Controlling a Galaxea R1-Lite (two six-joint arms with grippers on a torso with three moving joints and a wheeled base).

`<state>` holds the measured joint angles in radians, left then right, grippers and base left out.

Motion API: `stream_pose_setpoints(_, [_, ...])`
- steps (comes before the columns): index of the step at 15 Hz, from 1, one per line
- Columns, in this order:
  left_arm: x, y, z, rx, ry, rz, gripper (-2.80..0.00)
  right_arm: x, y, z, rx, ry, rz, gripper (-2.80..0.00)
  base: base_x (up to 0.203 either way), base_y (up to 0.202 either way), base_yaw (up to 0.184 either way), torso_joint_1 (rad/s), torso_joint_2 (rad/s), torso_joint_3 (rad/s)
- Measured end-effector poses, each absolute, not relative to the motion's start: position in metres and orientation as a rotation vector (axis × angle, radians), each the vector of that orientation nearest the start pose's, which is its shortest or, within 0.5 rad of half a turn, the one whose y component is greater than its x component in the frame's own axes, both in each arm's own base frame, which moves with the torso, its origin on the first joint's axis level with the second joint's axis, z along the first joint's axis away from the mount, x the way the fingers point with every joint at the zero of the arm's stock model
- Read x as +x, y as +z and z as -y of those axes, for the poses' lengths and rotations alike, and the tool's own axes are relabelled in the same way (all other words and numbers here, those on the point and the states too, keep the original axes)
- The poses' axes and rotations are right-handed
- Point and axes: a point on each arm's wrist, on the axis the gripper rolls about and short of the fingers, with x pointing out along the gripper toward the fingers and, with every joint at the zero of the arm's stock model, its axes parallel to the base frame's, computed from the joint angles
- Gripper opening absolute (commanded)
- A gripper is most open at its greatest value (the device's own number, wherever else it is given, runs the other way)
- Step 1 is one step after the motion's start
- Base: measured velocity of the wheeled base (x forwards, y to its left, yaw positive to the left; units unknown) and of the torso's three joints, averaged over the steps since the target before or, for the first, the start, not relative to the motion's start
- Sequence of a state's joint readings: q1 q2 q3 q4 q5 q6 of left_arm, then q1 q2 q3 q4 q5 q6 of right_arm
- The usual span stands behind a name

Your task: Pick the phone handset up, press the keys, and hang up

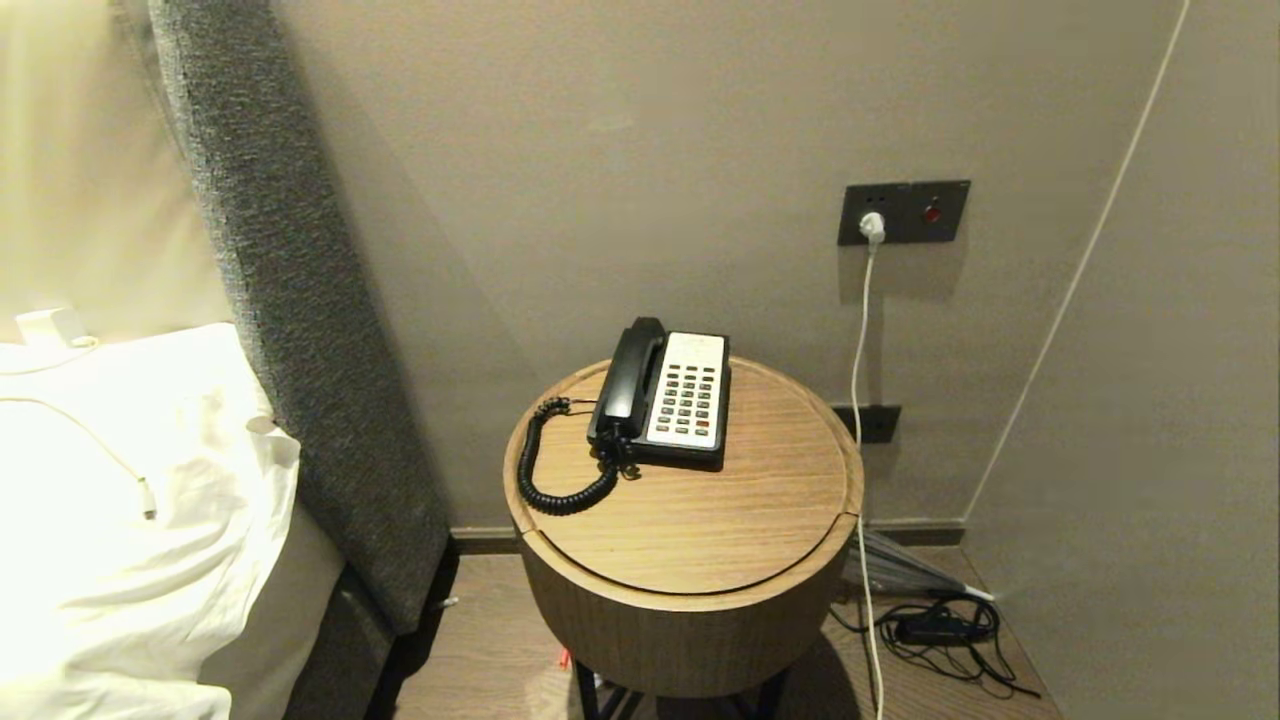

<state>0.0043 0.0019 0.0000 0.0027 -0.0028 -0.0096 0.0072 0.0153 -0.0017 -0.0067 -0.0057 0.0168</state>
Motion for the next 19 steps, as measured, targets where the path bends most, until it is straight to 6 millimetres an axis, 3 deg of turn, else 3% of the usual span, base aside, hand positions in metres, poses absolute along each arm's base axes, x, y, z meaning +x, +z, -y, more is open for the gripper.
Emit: stream_pose_setpoints(19, [-0.0227,0.0752,0.0002,-0.009,0.002,-0.005,-2.80,-0.0218,0.0768,0.0003,0.015,0.002,-0.008,-2.80,0.000,0.000,0.000,0.000,0.00,0.003])
